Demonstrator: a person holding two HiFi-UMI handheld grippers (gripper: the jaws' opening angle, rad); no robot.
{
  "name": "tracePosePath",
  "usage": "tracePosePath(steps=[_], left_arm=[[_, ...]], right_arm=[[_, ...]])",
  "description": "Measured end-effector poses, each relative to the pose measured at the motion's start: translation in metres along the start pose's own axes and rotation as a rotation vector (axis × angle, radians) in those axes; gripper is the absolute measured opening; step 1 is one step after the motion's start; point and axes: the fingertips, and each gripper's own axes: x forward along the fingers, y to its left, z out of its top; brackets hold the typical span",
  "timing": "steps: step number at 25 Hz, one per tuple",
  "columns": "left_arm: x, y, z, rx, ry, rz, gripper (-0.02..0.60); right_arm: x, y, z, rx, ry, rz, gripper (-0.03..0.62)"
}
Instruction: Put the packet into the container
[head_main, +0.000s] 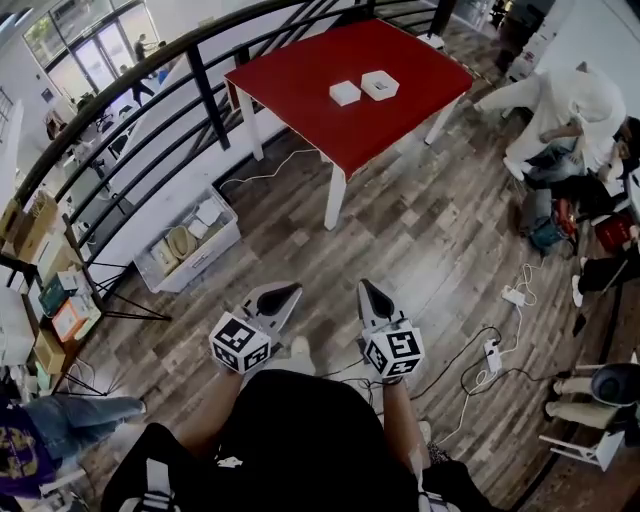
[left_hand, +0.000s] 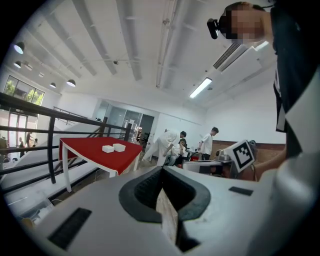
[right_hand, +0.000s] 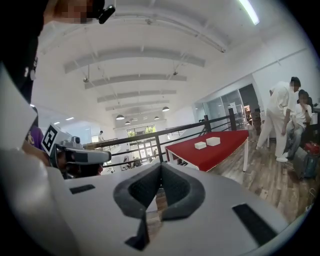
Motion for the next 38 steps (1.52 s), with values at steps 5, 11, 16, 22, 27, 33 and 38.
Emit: tracePosePath(steps=[5,11,16,22,27,33,38], left_arm=[[0.016,0.048,0.010,-0.027,-0.003,0.009,0.008],[0.054,0.077,0.007,-0.053,0.010,-0.020,0.008],[0.089,0.116,0.015,-0.057,0.021,0.001,0.008],[0.160,0.175,0.038,-0.042,0.027,0.039,0.008],[0.235,0.214,0.075,-0.040,0.025,0.047,0.008],[0.312,0.254,0.105,-0.035,0.039,0.063,0.008],[0.351,0.277,0.113,-0.040,0.064,0.083,0.008]], right_arm=[[0.045,-0.010,0.013,0.001,0.002,-0.015,0.021],[0.080,-0.038,0.011,0.007,0.036,-0.038,0.021],[0.128,-0.071,0.022,0.014,0.025,-0.033,0.021],[0.205,-0.136,0.051,0.009,-0.005,-0.016,0.021],[0.264,-0.197,0.087,0.015,-0.012,0.005,0.021],[0.327,-0.262,0.116,0.017,-0.005,0.035,0.021],[0.361,-0.295,0.124,0.025,0.009,0.055,0.021]])
